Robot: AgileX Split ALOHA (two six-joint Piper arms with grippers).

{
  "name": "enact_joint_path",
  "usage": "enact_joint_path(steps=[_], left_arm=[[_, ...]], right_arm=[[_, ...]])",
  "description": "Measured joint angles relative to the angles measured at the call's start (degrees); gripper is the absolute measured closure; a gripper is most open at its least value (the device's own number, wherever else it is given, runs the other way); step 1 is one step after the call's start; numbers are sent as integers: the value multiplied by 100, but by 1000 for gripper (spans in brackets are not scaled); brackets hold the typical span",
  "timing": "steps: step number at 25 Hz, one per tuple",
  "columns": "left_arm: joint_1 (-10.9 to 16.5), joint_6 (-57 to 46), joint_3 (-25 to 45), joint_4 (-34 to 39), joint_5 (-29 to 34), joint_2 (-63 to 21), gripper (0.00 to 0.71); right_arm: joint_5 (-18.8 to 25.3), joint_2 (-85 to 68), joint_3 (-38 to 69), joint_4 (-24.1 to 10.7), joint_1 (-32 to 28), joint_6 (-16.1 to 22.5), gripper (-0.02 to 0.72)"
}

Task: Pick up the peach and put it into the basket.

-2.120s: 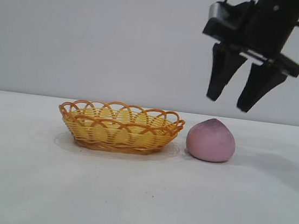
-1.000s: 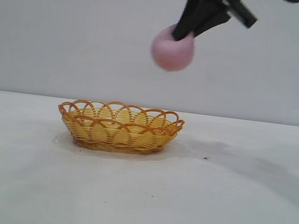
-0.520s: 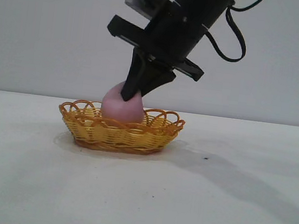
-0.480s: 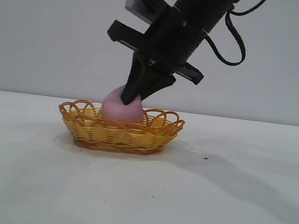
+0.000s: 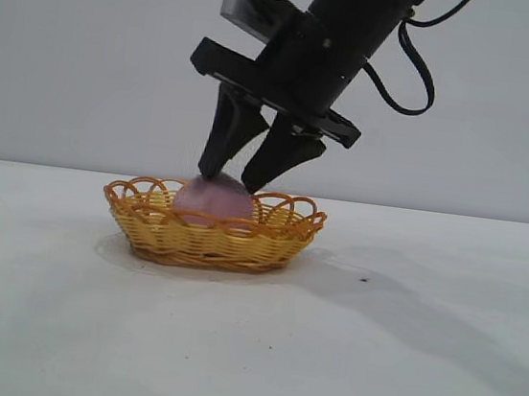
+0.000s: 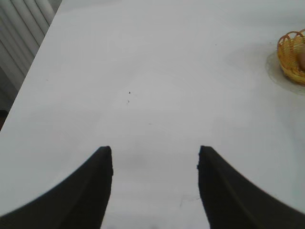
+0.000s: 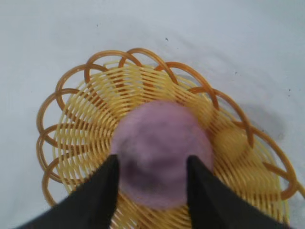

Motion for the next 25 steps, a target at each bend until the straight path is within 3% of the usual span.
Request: enact_joint_path(steps=[7, 12, 15, 21, 23, 25], left_arm=[[0, 0, 0, 0, 0, 0, 354], [0, 0, 0, 0, 0, 0, 354], [0, 0, 0, 0, 0, 0, 354], [0, 0, 0, 0, 0, 0, 354], [0, 0, 0, 0, 0, 0, 354], [0, 0, 0, 0, 0, 0, 354]], right_arm=[[148, -557, 0, -19, -173, 35, 336], [817, -946, 0, -169, -668, 214, 336], [1031, -970, 0, -745, -1096, 683, 336], [1111, -970, 0, -2731, -1879, 2310, 336], [1099, -970, 0, -3162, -2092, 2698, 336], [1037, -970, 0, -3345, -2310, 2915, 336]])
